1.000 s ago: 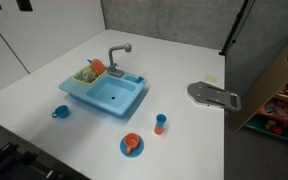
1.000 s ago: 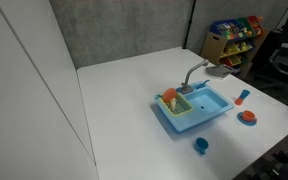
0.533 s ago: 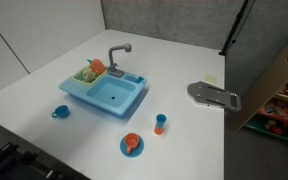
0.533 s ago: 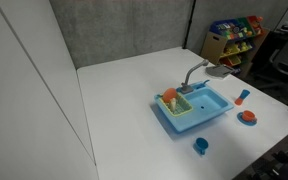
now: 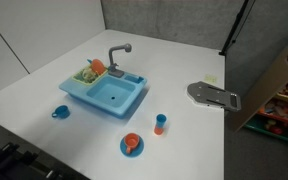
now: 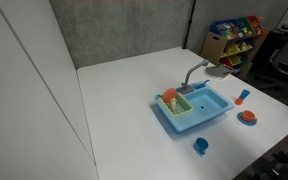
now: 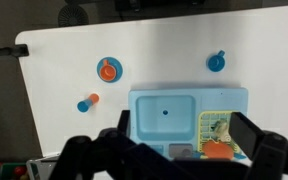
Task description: Take the cup out of the sink
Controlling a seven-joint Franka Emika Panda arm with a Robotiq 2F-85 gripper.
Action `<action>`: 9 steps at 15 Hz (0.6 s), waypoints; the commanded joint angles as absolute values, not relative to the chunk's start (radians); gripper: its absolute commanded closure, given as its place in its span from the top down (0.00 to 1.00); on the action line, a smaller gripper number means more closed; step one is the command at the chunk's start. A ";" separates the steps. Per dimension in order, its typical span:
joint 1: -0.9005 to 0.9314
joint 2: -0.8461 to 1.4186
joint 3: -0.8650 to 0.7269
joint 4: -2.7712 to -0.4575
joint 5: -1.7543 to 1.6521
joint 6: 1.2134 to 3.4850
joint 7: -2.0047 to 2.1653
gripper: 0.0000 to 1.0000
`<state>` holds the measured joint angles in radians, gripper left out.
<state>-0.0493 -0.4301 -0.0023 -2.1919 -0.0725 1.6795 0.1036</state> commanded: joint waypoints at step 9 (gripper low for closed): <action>-0.039 -0.473 -0.028 -2.253 -0.026 1.787 -0.002 1.00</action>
<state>-0.0416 -0.4738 -0.0253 -2.2550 -0.0250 1.7891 -0.0033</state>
